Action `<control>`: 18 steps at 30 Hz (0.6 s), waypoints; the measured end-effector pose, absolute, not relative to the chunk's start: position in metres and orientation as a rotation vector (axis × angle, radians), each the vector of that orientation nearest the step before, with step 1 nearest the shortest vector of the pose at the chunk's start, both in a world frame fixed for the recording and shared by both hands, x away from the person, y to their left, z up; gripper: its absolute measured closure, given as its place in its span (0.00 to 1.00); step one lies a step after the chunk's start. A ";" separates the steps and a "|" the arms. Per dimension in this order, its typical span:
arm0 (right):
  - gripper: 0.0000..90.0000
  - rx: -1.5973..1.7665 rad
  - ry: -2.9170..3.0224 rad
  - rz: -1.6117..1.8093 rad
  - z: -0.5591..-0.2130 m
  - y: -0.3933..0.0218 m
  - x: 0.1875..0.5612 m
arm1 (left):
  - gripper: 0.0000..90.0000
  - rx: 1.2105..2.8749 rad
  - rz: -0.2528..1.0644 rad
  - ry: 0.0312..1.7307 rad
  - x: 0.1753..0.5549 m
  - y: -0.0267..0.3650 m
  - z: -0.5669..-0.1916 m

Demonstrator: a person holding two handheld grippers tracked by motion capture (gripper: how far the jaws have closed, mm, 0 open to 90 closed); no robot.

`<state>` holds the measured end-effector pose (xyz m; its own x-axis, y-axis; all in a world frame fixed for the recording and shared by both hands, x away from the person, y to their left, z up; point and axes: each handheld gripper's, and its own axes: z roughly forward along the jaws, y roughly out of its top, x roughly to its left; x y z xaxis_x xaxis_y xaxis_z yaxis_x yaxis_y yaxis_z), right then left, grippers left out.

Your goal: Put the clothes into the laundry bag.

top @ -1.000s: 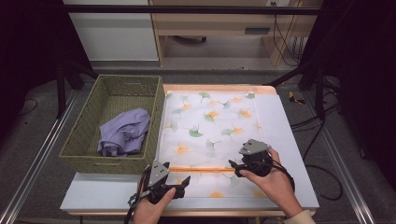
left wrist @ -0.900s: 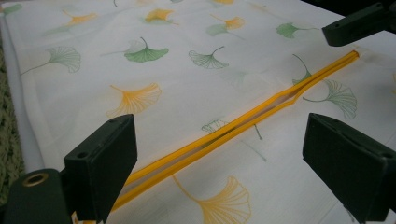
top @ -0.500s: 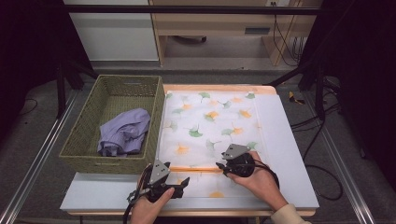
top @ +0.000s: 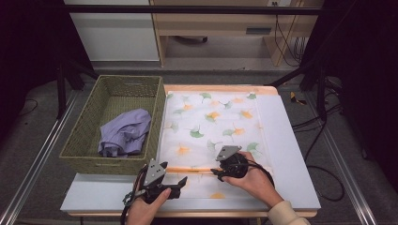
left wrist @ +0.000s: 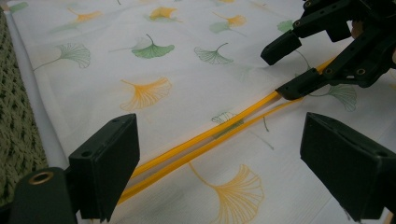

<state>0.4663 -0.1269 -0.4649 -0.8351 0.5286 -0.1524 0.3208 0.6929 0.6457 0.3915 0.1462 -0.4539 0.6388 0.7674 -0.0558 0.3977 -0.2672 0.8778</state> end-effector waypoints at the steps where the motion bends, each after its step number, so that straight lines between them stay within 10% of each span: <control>1: 0.47 0.666 2.577 0.890 -0.465 -0.127 0.467 | 0.13 1.891 0.481 0.923 0.391 0.146 -0.454; 18: 0.79 0.610 2.622 0.882 -0.470 -0.122 0.465 | 0.14 1.905 0.478 0.915 0.392 0.146 -0.454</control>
<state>0.4655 -0.1222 -0.4703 -0.8622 0.4837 -0.1505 0.2944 0.7203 0.6281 0.3917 0.1460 -0.4543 0.6458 0.7620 -0.0467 0.3969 -0.2828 0.8732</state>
